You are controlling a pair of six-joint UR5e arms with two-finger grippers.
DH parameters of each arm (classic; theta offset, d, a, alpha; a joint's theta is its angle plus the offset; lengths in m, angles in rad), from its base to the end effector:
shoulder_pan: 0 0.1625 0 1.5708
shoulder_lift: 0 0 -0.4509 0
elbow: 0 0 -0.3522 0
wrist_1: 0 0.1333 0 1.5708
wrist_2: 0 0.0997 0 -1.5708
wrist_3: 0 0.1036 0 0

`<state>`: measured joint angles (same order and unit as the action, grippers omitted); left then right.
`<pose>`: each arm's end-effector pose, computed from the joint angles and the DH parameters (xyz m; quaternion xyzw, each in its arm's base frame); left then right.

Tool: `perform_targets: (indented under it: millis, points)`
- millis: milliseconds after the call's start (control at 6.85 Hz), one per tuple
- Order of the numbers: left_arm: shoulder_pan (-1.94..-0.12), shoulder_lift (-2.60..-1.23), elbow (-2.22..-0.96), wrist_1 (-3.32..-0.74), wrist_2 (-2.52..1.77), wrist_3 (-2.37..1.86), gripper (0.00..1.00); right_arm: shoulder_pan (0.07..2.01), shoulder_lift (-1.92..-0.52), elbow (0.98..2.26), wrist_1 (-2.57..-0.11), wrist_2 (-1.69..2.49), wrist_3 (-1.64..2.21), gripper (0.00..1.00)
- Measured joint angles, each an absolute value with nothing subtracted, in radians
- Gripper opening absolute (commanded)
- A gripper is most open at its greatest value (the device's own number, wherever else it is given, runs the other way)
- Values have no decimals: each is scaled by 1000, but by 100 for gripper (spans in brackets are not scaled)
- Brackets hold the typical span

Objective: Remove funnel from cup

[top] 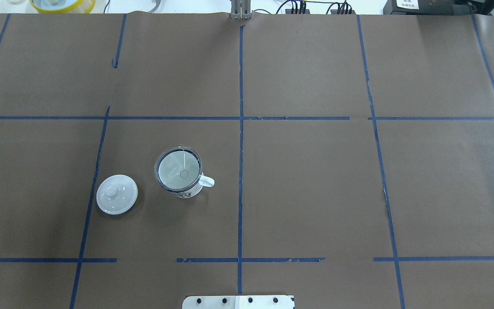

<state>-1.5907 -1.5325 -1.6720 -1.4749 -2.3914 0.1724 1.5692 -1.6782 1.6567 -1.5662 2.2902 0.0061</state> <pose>-0.0661 -0.4303 0.6648 0.0232 0.3984 0.0633 0.9147 0.0644 -0.4023 0.6980 -0.0093 -0.3519 0.0051 0.9360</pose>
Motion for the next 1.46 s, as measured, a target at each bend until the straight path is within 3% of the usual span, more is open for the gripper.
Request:
perform_targets:
  millis: [730,1460]
  points:
    - [-1589,-1560,-1738,-1484,-2388,173,100,1569,-1678,1655,-1566,2290,6,100]
    - [-1588,-1791,-1751,-1670,-2317,-33,100,1569,-1678,1656,-1566,2290,6,100]
